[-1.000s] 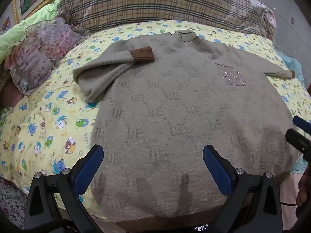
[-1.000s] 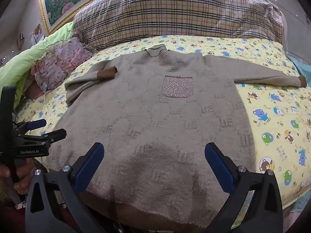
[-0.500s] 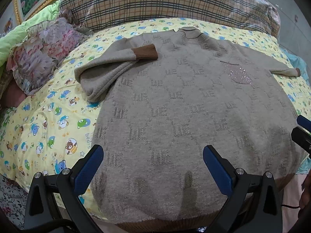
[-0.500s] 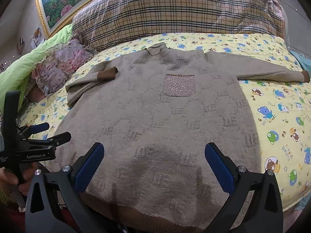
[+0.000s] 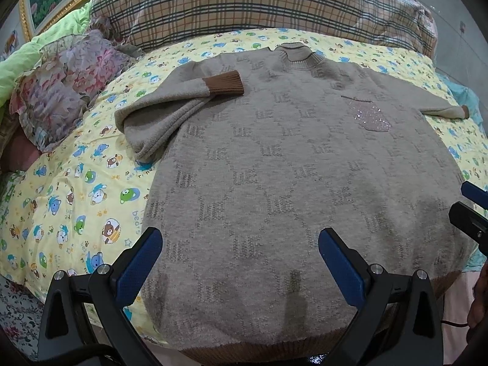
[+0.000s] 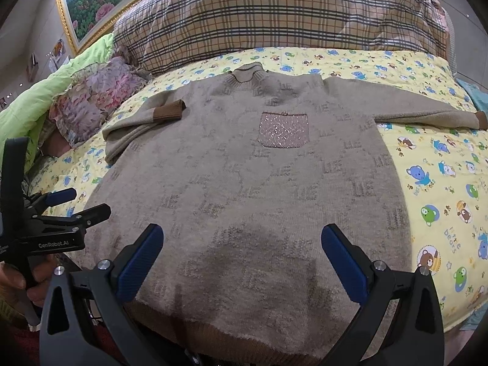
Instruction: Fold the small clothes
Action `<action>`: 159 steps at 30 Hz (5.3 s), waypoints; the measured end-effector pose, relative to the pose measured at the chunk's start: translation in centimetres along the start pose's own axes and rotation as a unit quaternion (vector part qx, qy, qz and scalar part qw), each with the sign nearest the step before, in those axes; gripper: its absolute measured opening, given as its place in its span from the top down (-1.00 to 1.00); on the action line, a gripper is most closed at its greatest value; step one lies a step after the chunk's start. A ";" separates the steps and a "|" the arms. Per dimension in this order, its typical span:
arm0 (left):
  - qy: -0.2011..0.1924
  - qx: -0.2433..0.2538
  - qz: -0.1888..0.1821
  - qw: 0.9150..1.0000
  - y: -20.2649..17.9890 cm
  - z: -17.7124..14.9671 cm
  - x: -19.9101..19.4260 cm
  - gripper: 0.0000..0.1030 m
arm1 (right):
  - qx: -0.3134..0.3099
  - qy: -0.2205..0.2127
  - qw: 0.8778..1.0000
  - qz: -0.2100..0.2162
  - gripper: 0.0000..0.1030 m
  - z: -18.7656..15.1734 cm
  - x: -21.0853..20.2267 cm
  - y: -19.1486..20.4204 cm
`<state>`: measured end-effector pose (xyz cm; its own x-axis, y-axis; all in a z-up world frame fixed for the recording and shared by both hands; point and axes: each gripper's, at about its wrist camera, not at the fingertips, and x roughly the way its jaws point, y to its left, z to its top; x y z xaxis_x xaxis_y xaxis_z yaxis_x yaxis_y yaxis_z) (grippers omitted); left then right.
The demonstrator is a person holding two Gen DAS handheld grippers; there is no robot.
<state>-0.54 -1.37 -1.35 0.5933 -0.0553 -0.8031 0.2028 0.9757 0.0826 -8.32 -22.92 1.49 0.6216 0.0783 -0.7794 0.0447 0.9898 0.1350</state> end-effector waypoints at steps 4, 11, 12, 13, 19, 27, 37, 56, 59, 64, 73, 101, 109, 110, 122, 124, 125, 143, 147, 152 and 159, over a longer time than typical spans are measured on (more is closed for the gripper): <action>0.003 -0.002 -0.003 1.000 -0.1 0.0 0.1 -0.99 | 0.001 0.004 1.000 -0.001 -1.00 -0.1 0.1 -0.1; 0.004 -0.002 -0.008 1.000 -0.2 0.0 0.1 -0.99 | 0.002 0.007 1.000 -0.001 -1.00 -0.1 0.4 -0.1; 0.004 -0.002 -0.008 1.000 -0.2 0.0 0.1 -0.99 | 0.002 0.008 1.000 -0.001 -1.00 -0.1 0.4 -0.1; 0.005 -0.003 -0.009 1.000 -0.2 0.1 0.1 -0.99 | 0.003 0.009 1.000 0.000 -1.00 -0.1 0.4 -0.1; 0.007 -0.006 -0.011 1.000 -0.1 0.1 0.2 -0.99 | 0.003 0.014 1.000 -0.002 -1.00 -0.2 0.6 -0.1; 0.010 -0.007 -0.014 1.000 -0.2 0.1 0.4 -0.99 | 0.009 0.017 1.000 -0.001 -1.00 -0.2 0.8 -0.4; 0.014 -0.006 -0.020 1.000 -0.3 0.8 0.7 -0.99 | 0.025 0.011 1.000 0.006 -1.00 0.3 0.5 -1.1; 0.018 0.001 -0.034 0.999 -1.1 6.8 4.1 -0.99 | 0.135 -0.029 0.989 -0.059 -1.00 4.2 -1.2 -12.9; 0.012 0.007 -0.040 0.999 -1.4 8.3 4.8 -0.99 | 0.163 -0.044 0.982 -0.085 -1.00 5.6 -1.7 -16.5; 0.012 0.009 -0.047 0.999 -2.0 11.0 6.2 -0.99 | 0.227 -0.062 0.962 -0.136 -1.00 8.5 -2.5 -24.1; 0.009 0.015 -0.045 0.999 -3.0 15.9 9.8 -0.99 | 0.307 -0.061 0.920 -0.235 -0.99 13.6 -1.7 -36.5; 0.049 -0.041 -0.071 0.995 1.9 17.2 15.6 -0.99 | 0.263 -0.140 0.955 0.003 0.80 19.1 2.3 -29.5; 0.034 -0.061 -0.097 0.993 5.9 15.7 13.8 -0.99 | 0.187 -0.045 0.961 0.200 0.80 21.4 12.8 -11.7; 0.032 -0.065 -0.098 0.993 6.4 15.5 13.6 -0.99 | 0.182 -0.036 0.959 0.214 0.80 21.6 14.0 -10.2; 0.034 -0.102 -0.055 0.993 11.2 14.7 14.6 -0.99 | 0.165 0.087 0.946 0.266 0.73 19.5 23.6 0.2; 0.029 -0.120 -0.035 0.992 12.3 14.9 14.6 -0.99 | 0.155 0.102 0.943 0.275 0.62 18.7 23.8 1.2; 0.027 -0.131 -0.024 0.991 12.9 14.9 14.5 -0.99 | 0.150 0.105 0.940 0.287 0.38 18.4 23.7 1.5; 0.113 -0.158 -0.213 0.958 5.7 15.0 15.6 -0.98 | 0.189 -0.001 0.946 0.264 -0.23 17.7 14.0 -7.0; 0.104 -0.198 -0.221 0.949 5.5 16.2 17.7 -0.96 | 0.195 -0.028 0.950 0.242 -0.26 17.0 11.3 -9.2; 0.086 -0.177 -0.249 0.948 4.0 18.4 19.4 0.34 | 0.224 -0.051 0.951 0.209 -0.27 16.3 10.1 -11.7; 0.019 -0.154 -0.228 0.961 6.3 17.1 14.8 0.81 | 0.240 -0.065 0.955 0.164 -0.27 16.3 8.9 -14.8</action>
<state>22.90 0.32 -2.64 0.4673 -0.4899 -0.7360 0.1905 0.8687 -0.4573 9.30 -38.76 2.53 0.7542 0.3283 -0.5687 0.1646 0.7439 0.6477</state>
